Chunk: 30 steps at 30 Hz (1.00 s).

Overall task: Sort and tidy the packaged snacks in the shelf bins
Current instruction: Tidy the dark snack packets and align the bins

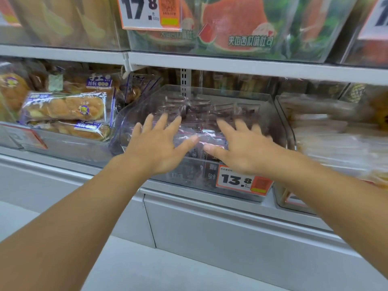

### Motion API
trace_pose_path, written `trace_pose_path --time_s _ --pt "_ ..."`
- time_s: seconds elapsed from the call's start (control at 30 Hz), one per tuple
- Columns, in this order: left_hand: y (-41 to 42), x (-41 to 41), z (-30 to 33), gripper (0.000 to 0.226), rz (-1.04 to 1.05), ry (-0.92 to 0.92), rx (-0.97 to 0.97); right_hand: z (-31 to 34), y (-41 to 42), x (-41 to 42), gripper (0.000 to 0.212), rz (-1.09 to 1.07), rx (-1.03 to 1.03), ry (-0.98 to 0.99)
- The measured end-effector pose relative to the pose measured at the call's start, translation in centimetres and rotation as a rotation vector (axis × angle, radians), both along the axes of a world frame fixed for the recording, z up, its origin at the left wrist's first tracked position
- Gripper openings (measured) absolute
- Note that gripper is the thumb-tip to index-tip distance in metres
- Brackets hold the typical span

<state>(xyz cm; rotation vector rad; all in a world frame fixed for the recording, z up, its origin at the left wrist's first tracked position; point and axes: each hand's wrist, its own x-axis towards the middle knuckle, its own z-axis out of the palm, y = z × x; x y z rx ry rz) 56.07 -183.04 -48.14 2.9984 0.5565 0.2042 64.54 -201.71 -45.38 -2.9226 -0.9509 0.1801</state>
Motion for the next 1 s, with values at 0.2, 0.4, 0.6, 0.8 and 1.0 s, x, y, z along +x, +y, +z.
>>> trace_pose_path --time_s 0.2,0.4,0.6,0.8,1.0 --pt "0.7 1.6 1.0 0.073 -0.015 0.169 -0.07 -0.1 0.7 1.2 0.091 -0.032 -0.176 0.141" --pt "0.7 2.0 0.4 0.064 -0.058 0.106 0.036 3.3 1.7 4.3 0.06 0.02 -0.039 -0.089" --pt "0.8 2.1 -0.7 0.073 -0.113 -0.03 0.017 4.9 3.4 10.0 0.047 -0.2 -0.194 0.14" --pt "1.7 2.5 -0.9 0.078 -0.18 -0.05 -0.013 4.4 3.7 10.7 0.03 -0.159 -0.326 0.004" --pt "1.8 2.3 -1.1 0.063 -0.178 -0.022 -0.048 2.5 7.9 8.8 0.06 0.244 -0.045 0.253"
